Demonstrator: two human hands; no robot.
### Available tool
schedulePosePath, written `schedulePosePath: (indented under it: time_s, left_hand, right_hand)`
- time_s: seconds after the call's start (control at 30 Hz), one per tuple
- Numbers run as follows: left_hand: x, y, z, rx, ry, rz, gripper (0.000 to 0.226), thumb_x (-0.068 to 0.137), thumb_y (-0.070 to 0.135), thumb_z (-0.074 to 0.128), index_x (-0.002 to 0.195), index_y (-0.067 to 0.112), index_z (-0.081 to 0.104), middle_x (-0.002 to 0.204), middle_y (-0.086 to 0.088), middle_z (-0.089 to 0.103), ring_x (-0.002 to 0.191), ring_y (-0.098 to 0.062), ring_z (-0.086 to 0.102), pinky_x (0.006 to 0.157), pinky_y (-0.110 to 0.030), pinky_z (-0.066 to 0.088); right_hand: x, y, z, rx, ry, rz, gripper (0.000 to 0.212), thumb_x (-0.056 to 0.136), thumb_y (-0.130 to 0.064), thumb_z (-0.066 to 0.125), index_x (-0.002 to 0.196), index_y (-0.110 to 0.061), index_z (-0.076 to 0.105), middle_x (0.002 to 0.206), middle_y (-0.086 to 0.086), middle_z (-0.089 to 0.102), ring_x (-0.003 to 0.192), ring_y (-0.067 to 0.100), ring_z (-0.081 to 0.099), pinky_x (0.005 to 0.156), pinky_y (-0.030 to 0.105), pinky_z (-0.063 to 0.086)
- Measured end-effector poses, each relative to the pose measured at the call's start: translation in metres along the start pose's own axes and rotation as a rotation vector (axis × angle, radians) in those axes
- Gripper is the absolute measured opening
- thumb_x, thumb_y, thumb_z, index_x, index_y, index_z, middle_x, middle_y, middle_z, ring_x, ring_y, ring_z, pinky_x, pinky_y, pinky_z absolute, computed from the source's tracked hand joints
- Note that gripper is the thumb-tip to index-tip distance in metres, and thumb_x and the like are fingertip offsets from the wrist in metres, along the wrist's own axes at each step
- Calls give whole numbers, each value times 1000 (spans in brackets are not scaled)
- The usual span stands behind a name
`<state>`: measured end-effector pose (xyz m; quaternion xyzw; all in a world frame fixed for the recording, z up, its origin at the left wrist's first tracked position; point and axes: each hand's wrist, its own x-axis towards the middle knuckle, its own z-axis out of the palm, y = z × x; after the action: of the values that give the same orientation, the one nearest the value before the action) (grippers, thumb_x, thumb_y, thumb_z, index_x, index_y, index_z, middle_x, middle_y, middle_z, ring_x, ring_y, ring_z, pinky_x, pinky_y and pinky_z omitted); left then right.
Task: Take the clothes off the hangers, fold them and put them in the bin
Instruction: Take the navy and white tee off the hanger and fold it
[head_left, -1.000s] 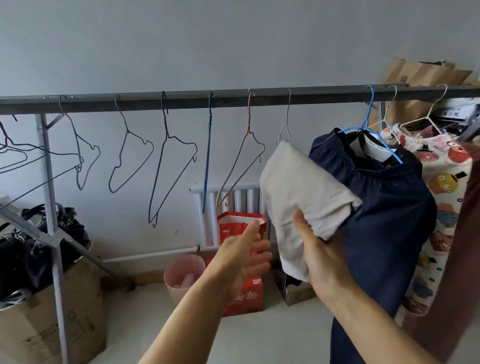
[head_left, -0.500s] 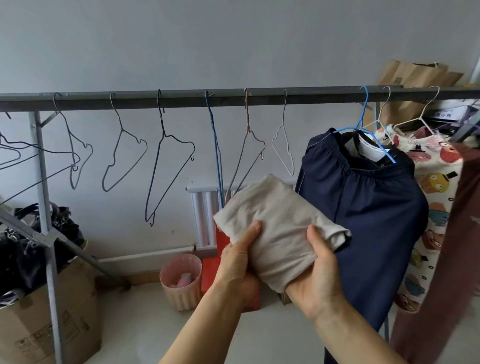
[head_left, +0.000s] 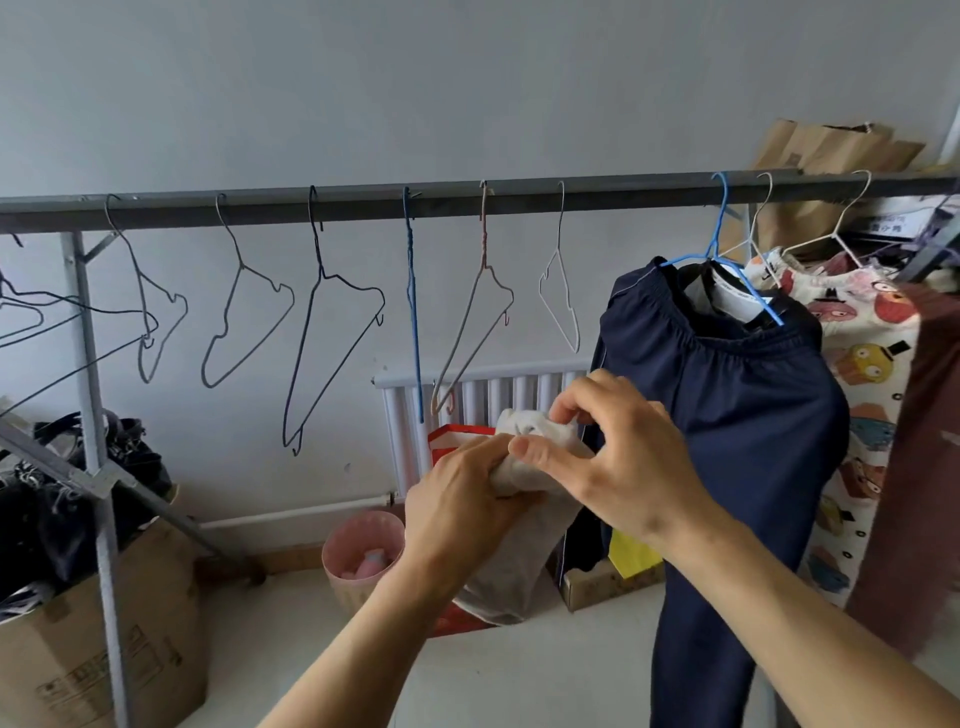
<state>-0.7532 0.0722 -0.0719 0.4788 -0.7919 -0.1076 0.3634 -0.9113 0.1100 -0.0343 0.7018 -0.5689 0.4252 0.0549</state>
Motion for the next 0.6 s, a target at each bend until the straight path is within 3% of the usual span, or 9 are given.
schedulePosePath:
  time_s: [0.13, 0.2, 0.33, 0.4, 0.5, 0.6]
  left_hand:
    - [-2, 5, -2, 56, 4, 65, 39, 80, 60, 58, 113, 39, 65, 104, 11, 69, 92, -12, 63, 76, -33, 54]
    - [-3, 5, -4, 112, -12, 81, 36, 83, 59, 62, 114, 40, 62, 105, 12, 67, 94, -10, 61, 76, -31, 52]
    - [-2, 7, -6, 113, -66, 92, 42, 83, 57, 67, 122, 43, 59, 111, 19, 64, 90, 2, 48, 68, -10, 34]
    - [2, 8, -9, -49, -100, 43, 43, 74, 55, 74, 115, 45, 62, 105, 19, 69, 88, 0, 55, 73, -18, 45]
    - [6, 5, -12, -292, -130, -1, 44, 64, 50, 78, 106, 40, 67, 92, 15, 72, 89, -5, 67, 80, -41, 57]
    - [8, 11, -15, -381, -151, 25, 37, 71, 37, 85, 104, 30, 71, 92, 11, 72, 84, -3, 68, 74, -28, 59]
  right_hand:
    - [2, 3, 7, 24, 74, -18, 23, 94, -28, 58, 76, -21, 47, 72, -9, 51, 67, 12, 50, 60, 30, 41]
    - [7, 6, 5, 177, 49, 107, 21, 97, -22, 55, 78, -15, 50, 69, -8, 52, 65, 9, 51, 59, 25, 42]
    - [13, 9, 1, 477, 4, 429, 30, 100, -31, 48, 81, -9, 52, 69, -2, 47, 66, 11, 45, 61, 26, 37]
    - [10, 14, -3, 568, -29, 411, 41, 96, -46, 51, 76, -11, 48, 59, -10, 41, 58, 6, 39, 54, 20, 33]
    - [5, 22, -16, 595, -275, 296, 61, 75, -70, 65, 72, -10, 54, 57, -14, 47, 55, 3, 44, 54, 15, 36]
    - [3, 27, -28, 533, -434, 237, 44, 70, -50, 80, 92, -13, 71, 83, -4, 73, 80, 6, 66, 72, 22, 52]
